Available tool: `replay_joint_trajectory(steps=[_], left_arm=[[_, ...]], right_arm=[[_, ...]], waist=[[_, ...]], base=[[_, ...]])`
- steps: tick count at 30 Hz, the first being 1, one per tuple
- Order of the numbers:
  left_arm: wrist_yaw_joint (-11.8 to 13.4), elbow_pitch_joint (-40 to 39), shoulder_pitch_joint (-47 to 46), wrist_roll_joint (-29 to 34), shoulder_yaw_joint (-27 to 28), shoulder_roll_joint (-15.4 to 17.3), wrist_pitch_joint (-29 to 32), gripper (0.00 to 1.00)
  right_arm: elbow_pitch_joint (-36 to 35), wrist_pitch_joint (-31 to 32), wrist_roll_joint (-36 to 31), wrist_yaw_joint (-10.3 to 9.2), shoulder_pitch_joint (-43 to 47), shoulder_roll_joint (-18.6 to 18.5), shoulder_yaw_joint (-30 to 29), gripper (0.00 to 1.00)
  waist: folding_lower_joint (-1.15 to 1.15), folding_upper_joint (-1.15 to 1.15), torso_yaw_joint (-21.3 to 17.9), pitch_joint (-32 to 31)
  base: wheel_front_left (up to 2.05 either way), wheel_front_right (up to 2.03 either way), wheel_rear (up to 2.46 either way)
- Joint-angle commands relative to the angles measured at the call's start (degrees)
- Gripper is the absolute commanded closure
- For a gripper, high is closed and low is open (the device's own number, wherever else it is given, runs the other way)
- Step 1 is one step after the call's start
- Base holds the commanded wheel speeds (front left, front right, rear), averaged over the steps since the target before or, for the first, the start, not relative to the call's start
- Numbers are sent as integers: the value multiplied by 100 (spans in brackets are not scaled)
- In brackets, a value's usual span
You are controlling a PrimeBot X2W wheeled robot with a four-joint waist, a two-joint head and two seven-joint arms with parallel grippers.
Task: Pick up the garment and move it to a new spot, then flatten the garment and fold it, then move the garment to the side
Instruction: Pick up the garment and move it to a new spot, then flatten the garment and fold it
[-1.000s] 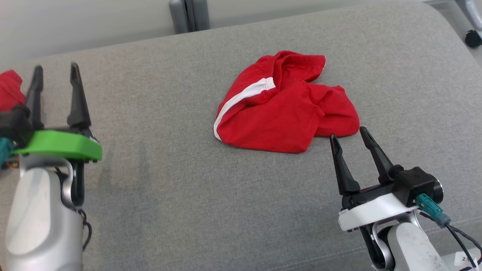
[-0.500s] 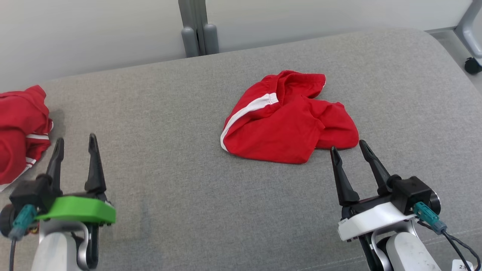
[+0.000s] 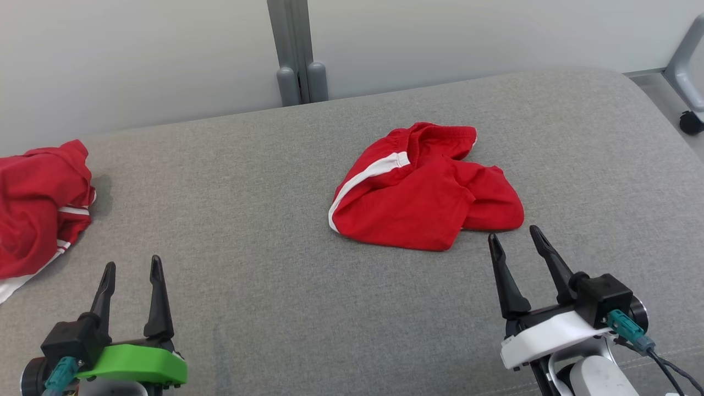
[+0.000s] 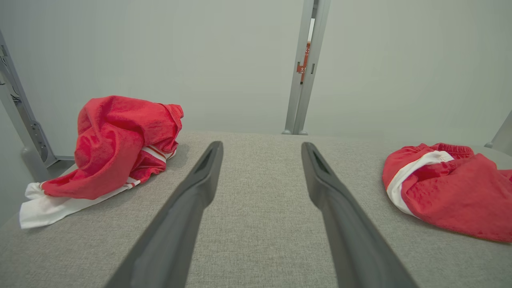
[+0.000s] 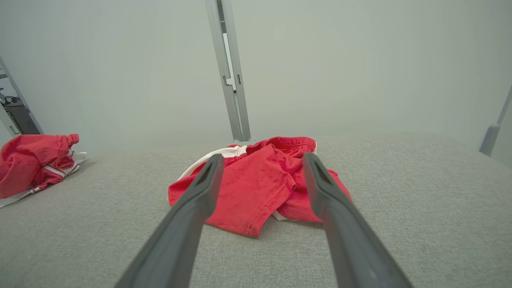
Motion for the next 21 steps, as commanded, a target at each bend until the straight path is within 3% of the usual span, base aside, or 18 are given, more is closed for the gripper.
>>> replay_joint_trajectory(steps=[1,21], left_arm=[[32,-27,119,63,-9,-14,-5,0],[32,88,120,203,42,-58,-5,0]], right_arm=[[24,-25,33,-2,99,-18,-2,0],[111,-22,16,-2,199,-21,-75,0]], waist=[[0,0,13,-27],[0,0,97,-104]], base=[[0,0,0],[0,0,0]])
